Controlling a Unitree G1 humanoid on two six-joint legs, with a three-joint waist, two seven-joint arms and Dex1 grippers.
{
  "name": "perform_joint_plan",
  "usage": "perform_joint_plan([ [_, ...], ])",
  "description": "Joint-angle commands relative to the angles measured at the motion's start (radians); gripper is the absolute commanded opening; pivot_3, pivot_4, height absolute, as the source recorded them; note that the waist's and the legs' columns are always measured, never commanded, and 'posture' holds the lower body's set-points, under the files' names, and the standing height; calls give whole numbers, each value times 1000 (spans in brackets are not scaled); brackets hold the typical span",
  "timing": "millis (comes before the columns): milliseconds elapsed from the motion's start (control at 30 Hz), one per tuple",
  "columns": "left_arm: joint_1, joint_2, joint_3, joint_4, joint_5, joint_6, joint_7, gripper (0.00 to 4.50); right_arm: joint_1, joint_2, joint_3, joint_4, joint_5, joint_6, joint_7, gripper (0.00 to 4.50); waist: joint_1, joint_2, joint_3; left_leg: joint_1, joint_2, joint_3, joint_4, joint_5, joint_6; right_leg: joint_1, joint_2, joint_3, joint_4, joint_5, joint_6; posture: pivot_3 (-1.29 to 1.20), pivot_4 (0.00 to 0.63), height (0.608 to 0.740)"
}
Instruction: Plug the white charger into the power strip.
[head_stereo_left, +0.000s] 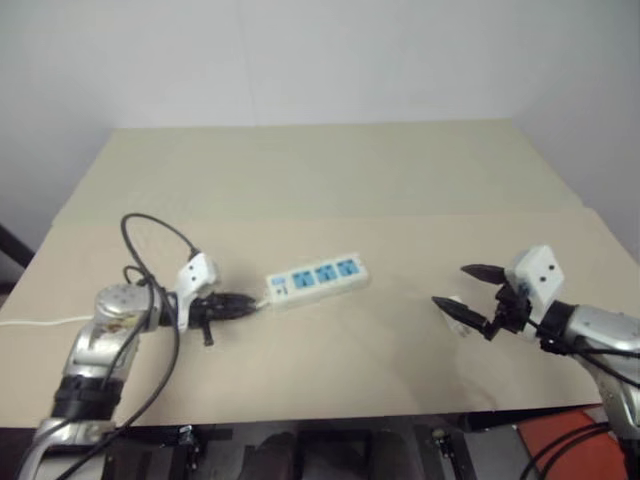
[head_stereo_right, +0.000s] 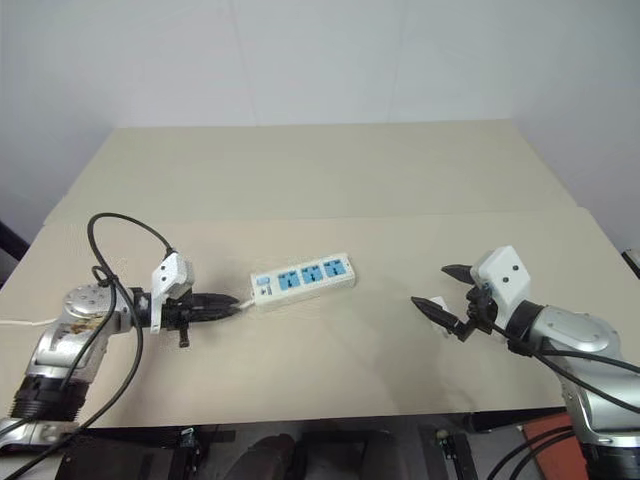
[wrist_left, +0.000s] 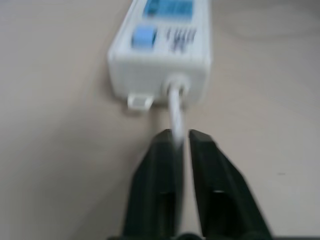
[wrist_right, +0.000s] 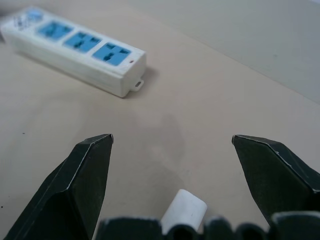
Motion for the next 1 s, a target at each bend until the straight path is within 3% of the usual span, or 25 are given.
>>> perform_joint_plan([
  [33, 9, 26, 37, -31, -58, -64, -42, 2108, -4, -3, -28, -12, 3, -30, 5, 4500, 1, 0, 0, 0, 0, 0, 0, 0, 0, 0, 0, 0, 0, 0, 0, 0, 150, 740],
  [267, -14, 10, 86, 64, -148, -220, -122, 4341, -18, -10, -35, -7, 7, -37, 7, 4500, 4, 1, 0, 1, 0, 0, 0, 0, 0, 1, 0, 0, 0, -1, -1, 0, 150, 740],
  [300, -31, -2, 93, 105, -148, -260, -121, 4462, -19, -9, -38, -9, 9, -38, 5, 4500, 4, 1, 0, 1, 0, 0, 0, 0, 0, 1, 0, 0, 0, -1, -1, 0, 150, 740],
  [467, -156, -102, 130, 368, -175, -449, -150, 4462, -17, -14, -53, -20, 13, -31, 2, 4500, 12, 1, 0, 2, 0, 0, 0, 0, 0, 1, 0, -1, 0, 0, -1, 0, 150, 740],
  [633, -308, -185, 132, 688, -182, -586, -296, 4462, 4, -35, -92, -52, 25, -8, 2, 4500, 20, 0, 0, 0, -1, 0, 1, 0, 0, 1, -1, -2, 0, 0, -2, 0, 150, 740],
  [1000, -474, -209, -5, 997, -159, -806, -310, 4462, 90, -80, -216, -148, 72, 63, 2, 4500, 16, 0, 0, -2, -1, 0, 2, -1, 1, 1, 0, -2, -1, 0, -1, 0, 150, 740],
])
